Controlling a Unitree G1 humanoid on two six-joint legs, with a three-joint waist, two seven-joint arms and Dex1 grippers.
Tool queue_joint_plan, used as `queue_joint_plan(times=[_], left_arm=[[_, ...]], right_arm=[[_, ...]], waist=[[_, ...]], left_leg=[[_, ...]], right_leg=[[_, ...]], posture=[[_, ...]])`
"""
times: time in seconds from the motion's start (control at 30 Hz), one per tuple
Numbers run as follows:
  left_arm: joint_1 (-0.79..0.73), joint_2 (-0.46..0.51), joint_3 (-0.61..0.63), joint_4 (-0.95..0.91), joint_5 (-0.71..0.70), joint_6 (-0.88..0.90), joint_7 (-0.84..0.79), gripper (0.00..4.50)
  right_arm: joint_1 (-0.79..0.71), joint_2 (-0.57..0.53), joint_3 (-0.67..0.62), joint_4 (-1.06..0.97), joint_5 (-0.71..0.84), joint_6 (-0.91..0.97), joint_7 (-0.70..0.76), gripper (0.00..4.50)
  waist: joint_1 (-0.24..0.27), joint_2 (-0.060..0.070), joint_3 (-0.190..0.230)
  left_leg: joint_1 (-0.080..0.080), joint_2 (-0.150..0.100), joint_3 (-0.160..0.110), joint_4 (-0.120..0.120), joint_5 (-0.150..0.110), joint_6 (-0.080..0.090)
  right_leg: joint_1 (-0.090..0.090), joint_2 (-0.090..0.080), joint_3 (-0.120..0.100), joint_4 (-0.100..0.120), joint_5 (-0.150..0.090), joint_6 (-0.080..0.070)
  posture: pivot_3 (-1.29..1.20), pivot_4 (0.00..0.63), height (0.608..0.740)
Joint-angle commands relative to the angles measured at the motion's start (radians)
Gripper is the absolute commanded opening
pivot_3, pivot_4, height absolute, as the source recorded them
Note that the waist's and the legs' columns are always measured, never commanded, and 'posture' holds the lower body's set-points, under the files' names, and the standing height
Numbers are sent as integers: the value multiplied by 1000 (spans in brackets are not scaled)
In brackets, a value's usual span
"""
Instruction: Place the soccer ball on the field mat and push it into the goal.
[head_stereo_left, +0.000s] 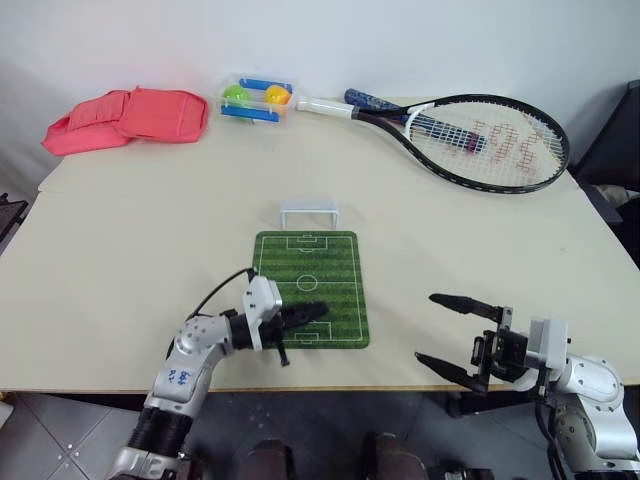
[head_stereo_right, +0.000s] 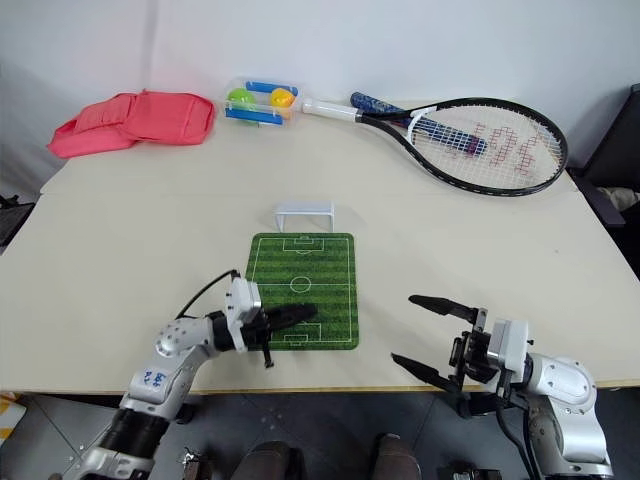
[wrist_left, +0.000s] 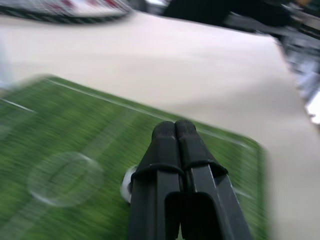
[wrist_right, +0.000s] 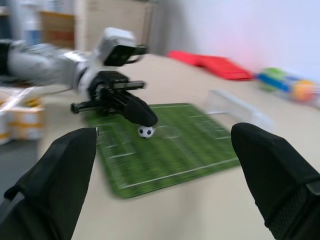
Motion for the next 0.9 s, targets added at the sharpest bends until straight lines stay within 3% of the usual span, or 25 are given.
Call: queue_joint_plan(times=[0.03, 0.23, 0.5, 0.67, 0.9], left_arm=[[-75, -5, 75, 73, 16, -78, 69, 24], [-113, 54, 123, 97, -42, -120, -41, 24], [-65, 280, 268, 0, -157, -28, -173, 24], [136, 406, 444, 25, -164, -17, -170, 24], [354, 374, 616, -8, -176, -22, -66, 24]], right_arm=[[-25, 47, -41, -48, -47, 10, -182, 4500], [-26, 64, -4, -83, -68, 29, -252, 4500], [-28, 59, 17, -87, -34, 42, -229, 4500], [-86, 49, 5, -18, -22, 20, -191, 4500], [-128, 39, -6, 45, -19, 1, -139, 4500]], waist=[[-2, 0, 0], [-2, 0, 0], [-5, 0, 0], [-23, 0, 0], [-24, 0, 1]], left_leg=[[0, 0, 0, 0, 0, 0], [-1, 0, 1, 0, 0, 0], [-1, 0, 0, -1, 0, 0], [-1, 1, 1, -2, -1, 0], [-1, 2, 1, -2, -2, 0]], right_leg=[[0, 0, 0, 0, 0, 0], [-1, 0, 0, -1, 0, 0], [-1, 1, 0, -1, 0, 0], [-2, 1, 1, -1, 0, 0], [-2, 1, 1, -2, 0, 0]], posture=[[0, 150, 740], [0, 150, 740], [0, 150, 740], [0, 150, 740], [0, 150, 740]])
